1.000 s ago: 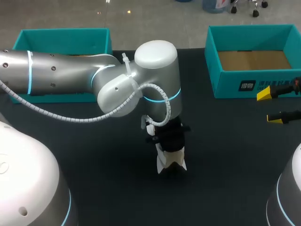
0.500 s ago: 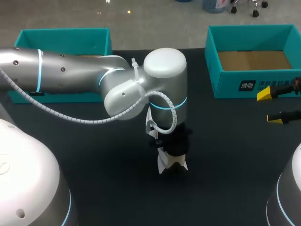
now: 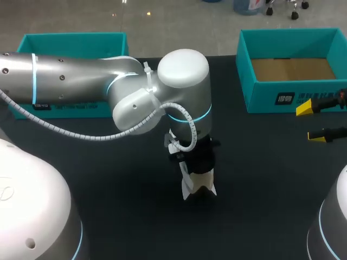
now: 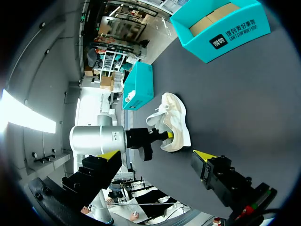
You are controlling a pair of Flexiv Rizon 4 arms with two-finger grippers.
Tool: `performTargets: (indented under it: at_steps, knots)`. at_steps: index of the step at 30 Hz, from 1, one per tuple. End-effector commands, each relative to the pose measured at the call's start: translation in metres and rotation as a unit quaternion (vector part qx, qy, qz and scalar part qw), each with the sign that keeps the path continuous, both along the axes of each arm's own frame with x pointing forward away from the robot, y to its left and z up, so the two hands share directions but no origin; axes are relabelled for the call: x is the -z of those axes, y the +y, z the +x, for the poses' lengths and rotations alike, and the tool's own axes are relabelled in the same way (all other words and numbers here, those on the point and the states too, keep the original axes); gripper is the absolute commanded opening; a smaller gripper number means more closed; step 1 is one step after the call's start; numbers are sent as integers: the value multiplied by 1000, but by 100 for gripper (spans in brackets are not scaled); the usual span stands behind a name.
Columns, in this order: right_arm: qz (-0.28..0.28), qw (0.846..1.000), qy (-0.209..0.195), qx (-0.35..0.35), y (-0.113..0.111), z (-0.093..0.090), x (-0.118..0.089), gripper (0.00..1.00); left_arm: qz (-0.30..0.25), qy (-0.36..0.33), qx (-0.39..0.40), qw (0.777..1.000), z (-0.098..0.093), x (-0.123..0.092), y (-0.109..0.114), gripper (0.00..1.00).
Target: Take the shoe out of the shoebox, open the shoe tongue, remove and reinsert the insole, then place the shoe into the shoebox
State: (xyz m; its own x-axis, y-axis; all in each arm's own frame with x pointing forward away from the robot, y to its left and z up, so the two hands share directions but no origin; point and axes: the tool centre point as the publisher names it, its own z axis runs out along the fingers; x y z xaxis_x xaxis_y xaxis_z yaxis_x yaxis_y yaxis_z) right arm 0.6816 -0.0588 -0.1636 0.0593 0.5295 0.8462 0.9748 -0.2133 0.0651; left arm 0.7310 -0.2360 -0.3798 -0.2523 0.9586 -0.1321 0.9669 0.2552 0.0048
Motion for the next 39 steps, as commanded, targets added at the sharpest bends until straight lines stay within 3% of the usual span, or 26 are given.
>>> performTargets:
  at_steps: [1, 14, 28, 39]
  knots:
    - [-1, 1000, 1, 1, 1, 0, 0, 100, 7, -1, 8, 1000, 8, 11, -4, 0]
    - [-1, 1000, 1, 1, 1, 0, 0, 100, 29, -9, 11, 999, 9, 27, -4, 0]
    - [-1, 1000, 1, 1, 1, 0, 0, 100, 54, -90, 16, 994, 25, -15, 11, 0]
    - [-1, 1000, 1, 1, 1, 0, 0, 100, 82, -143, 26, 986, 40, -30, 7, 0]
